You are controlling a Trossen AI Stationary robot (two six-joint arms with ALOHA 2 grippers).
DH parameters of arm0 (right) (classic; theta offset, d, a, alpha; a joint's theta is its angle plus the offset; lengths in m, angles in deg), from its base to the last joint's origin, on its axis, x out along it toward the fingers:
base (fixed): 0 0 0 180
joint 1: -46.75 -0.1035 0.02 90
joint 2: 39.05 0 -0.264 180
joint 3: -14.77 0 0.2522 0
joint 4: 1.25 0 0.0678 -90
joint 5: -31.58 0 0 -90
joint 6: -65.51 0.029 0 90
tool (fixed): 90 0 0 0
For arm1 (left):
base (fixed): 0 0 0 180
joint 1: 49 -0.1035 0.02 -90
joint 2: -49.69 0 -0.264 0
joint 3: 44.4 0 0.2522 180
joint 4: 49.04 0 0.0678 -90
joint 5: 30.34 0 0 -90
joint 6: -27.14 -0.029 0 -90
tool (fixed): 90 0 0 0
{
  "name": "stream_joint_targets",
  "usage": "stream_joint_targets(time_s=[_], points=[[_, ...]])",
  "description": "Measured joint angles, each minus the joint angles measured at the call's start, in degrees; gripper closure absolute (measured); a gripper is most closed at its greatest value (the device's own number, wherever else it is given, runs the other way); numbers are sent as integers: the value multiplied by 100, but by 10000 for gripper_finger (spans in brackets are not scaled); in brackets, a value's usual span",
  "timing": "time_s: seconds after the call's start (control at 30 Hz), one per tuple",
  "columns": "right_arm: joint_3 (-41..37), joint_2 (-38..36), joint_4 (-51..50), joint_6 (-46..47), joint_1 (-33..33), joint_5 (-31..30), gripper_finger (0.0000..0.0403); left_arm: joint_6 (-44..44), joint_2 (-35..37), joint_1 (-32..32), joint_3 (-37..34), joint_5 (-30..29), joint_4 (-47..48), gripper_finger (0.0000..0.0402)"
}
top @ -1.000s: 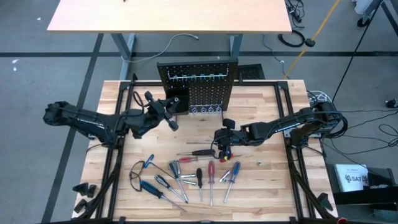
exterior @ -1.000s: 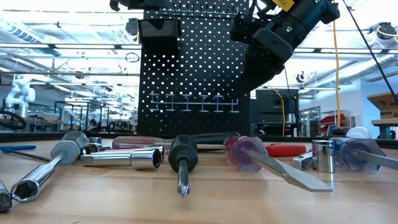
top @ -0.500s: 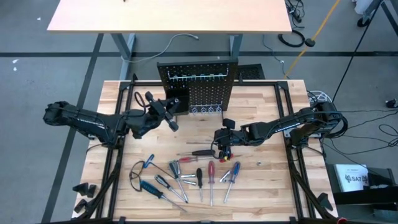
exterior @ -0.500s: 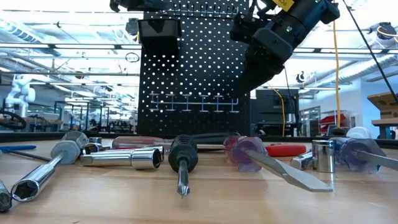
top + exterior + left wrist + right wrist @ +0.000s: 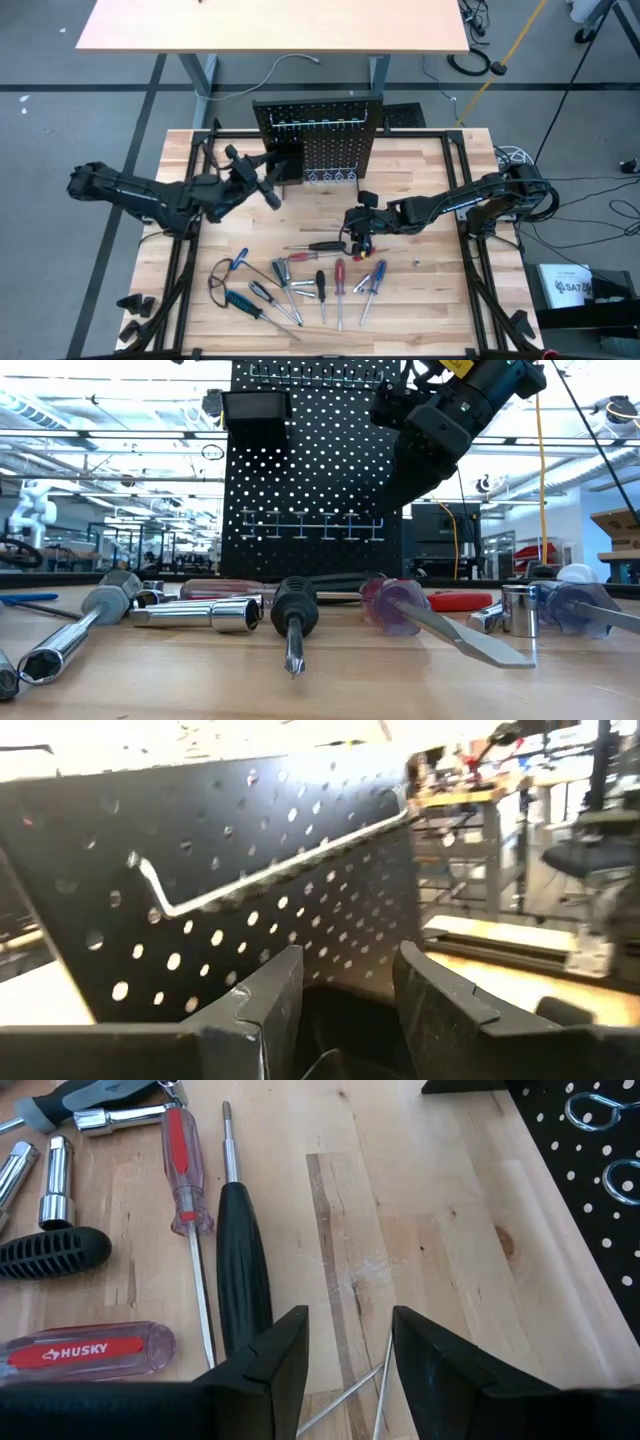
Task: Hang tools onto peg board
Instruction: Put the socket into the black bin on the pegboard
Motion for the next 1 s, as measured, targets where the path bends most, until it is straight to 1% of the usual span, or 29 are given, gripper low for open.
stream_joint_targets(time_s=[0.07,0.13,0.23,0.37,0.43,0.5,0.67,0.77,0.87,1.0], points=[[-2,0,-2,4,0,0,266,6,73,176,83,4,217,242],[-2,0,-8,7,-2,0,266,46,120,377,99,152,309,242],[-1,0,-2,14,0,0,266,61,127,743,101,863,630,242],[-2,0,15,39,0,0,266,491,105,1210,101,1733,1218,242],[-2,0,79,43,0,2,266,810,103,1414,100,2046,1590,242],[-2,0,137,100,-1,16,266,1213,98,1599,39,2238,1885,242],[-2,0,149,212,-7,24,266,2204,-16,1960,-323,2345,2344,242],[-2,0,151,212,-7,24,266,2780,-170,2047,-575,2345,2372,242],[0,0,159,159,-7,24,266,3289,-437,2048,-681,2344,2458,242],[-2,0,183,12,-7,22,266,3526,-885,2009,-683,2339,2468,242]])
